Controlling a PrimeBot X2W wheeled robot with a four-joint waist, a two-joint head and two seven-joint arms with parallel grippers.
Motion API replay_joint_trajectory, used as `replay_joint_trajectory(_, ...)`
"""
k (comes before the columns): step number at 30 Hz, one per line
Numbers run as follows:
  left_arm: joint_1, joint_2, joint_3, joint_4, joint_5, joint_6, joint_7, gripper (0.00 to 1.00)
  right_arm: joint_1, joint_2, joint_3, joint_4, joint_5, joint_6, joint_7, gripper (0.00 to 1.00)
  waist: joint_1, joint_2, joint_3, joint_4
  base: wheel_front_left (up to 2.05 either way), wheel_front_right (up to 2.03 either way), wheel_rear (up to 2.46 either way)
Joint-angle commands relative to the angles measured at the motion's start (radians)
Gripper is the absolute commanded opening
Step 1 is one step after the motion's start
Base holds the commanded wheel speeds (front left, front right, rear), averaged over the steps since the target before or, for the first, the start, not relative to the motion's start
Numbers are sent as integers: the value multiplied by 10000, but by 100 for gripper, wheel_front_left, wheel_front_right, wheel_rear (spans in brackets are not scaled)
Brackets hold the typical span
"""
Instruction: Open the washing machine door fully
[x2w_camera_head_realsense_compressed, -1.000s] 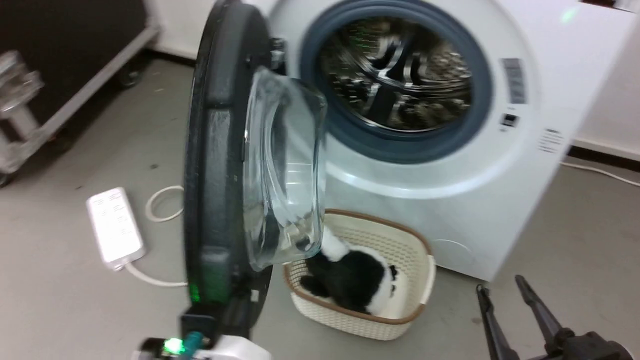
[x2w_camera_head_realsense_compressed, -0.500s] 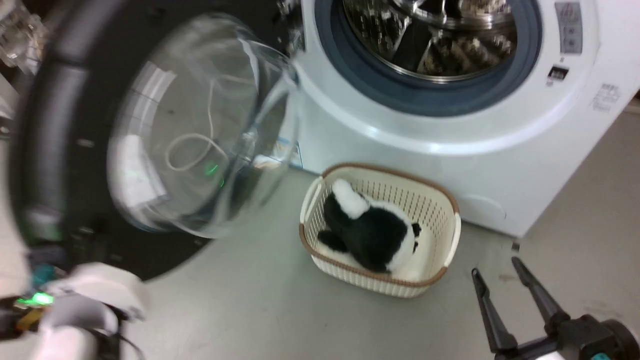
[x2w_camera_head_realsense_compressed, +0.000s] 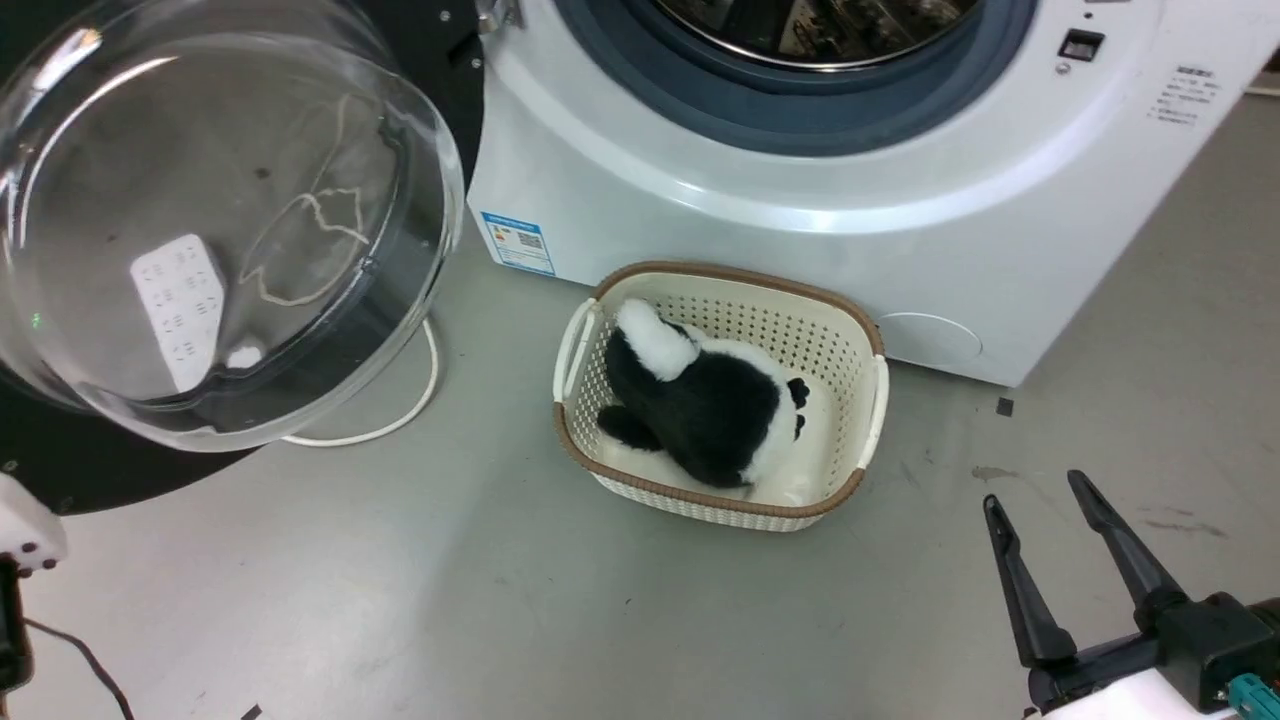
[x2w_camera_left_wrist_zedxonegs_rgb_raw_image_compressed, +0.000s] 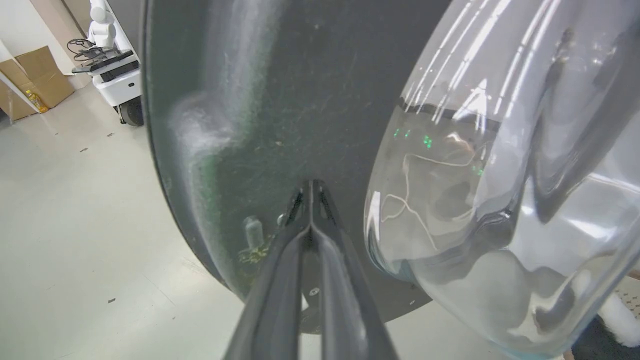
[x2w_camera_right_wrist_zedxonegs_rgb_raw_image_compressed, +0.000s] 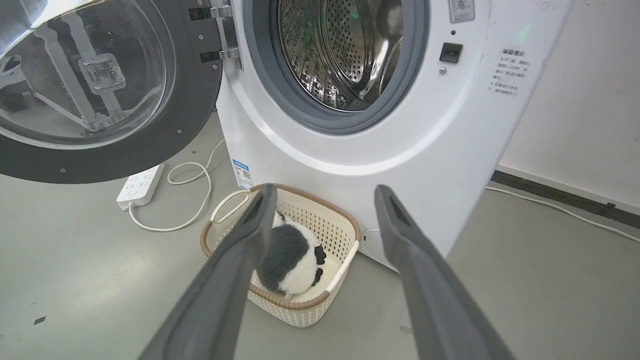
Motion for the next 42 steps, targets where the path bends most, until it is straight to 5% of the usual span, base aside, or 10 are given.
replay_joint_trajectory(1, -124, 41, 48, 76, -65, -15, -82, 0, -79, -55, -12, -84, 83, -9, 9, 100, -2, 0, 11, -22, 0, 0, 0)
replay_joint_trajectory(10, 272, -343, -214, -43, 73, -190, -1173, 0, -65, 121, -160, 171, 153, -9, -147, 100, -2, 0, -553, -156, 0, 0, 0)
replay_joint_trajectory(17, 938, -873, -946, -2381, 860, -161, -2000, 0, 18, 304, -325, 350, -86, -9, -396, 100, -2, 0, -1469, -380, 0, 0, 0)
replay_joint_trajectory(25, 2032, -1805, -2260, -4600, 1382, 135, -1748, 0, 162, 540, -537, 382, -341, -9, -590, 100, -2, 0, -2496, -1038, 0, 0, 0)
replay_joint_trajectory(36, 3326, -2958, -3830, -4479, 1639, 258, -1831, 0, 487, 721, -455, 523, -390, -9, -677, 100, -2, 0, -2754, -1912, 0, 0, 0)
replay_joint_trajectory(37, 3367, -3021, -3976, -4373, 1713, 265, -1838, 41, 514, 730, -446, 549, -381, -9, -682, 100, -2, 0, -2759, -1960, 0, 0, 0)
replay_joint_trajectory(38, 3412, -3075, -4123, -4250, 1775, 260, -1825, 95, 542, 739, -446, 574, -371, -9, -686, 100, -2, 0, -2761, -1998, 0, 0, 0)
replay_joint_trajectory(42, 3551, -3246, -4598, -3745, 1927, 196, -1796, 100, 602, 767, -459, 673, -321, -9, -700, 100, -2, 0, -2750, -2133, 0, 0, 0)
